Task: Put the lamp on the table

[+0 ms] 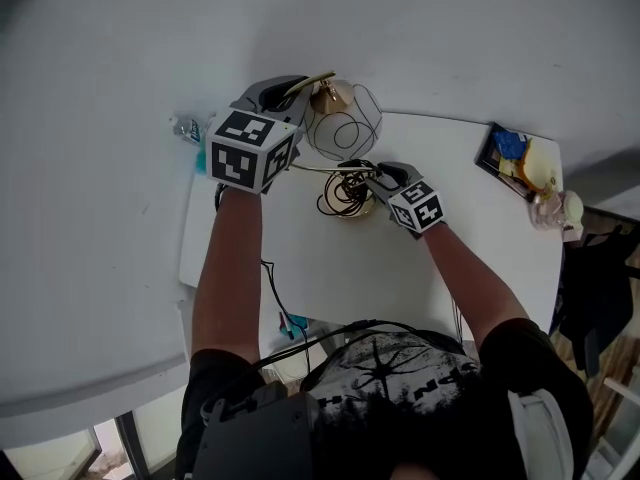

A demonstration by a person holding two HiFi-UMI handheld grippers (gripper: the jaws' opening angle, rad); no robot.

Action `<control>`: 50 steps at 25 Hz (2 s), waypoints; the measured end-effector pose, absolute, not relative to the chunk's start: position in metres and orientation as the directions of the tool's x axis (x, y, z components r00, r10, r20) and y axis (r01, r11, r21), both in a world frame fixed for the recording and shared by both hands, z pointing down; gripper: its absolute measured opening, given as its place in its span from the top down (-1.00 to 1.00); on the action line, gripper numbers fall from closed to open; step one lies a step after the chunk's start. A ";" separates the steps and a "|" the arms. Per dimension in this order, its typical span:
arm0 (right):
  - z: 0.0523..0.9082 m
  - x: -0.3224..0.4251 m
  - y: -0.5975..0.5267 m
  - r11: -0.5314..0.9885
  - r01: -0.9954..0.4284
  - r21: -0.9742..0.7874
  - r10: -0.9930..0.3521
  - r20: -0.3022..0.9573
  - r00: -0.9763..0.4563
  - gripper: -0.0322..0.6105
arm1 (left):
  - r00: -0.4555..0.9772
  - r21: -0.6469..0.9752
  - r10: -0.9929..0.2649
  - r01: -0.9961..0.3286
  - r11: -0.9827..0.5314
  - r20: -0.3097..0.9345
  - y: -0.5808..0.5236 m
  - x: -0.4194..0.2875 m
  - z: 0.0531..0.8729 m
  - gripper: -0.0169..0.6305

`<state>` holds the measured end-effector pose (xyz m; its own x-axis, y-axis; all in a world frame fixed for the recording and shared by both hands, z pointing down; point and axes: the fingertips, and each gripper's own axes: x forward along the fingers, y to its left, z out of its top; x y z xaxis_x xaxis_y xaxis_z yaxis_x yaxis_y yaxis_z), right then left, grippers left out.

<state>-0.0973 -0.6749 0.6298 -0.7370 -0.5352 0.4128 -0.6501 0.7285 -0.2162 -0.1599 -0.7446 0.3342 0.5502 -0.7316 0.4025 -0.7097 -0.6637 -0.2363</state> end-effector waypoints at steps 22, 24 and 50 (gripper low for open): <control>0.622 -0.088 -0.632 0.735 -0.645 -0.209 -0.542 0.390 -0.744 0.37 | 0.570 -0.357 -0.749 -0.659 -0.662 0.338 -0.693 -0.137 0.332 0.90; 0.620 -0.088 -0.629 0.734 -0.644 -0.215 -0.541 0.388 -0.746 0.37 | 0.570 -0.364 -0.752 -0.658 -0.659 0.330 -0.690 -0.136 0.332 0.90; 0.594 -0.077 -0.596 0.742 -0.653 -0.150 -0.570 0.372 -0.733 0.37 | 0.424 -0.394 -0.873 -0.779 -0.488 0.242 -0.660 -0.171 0.328 0.36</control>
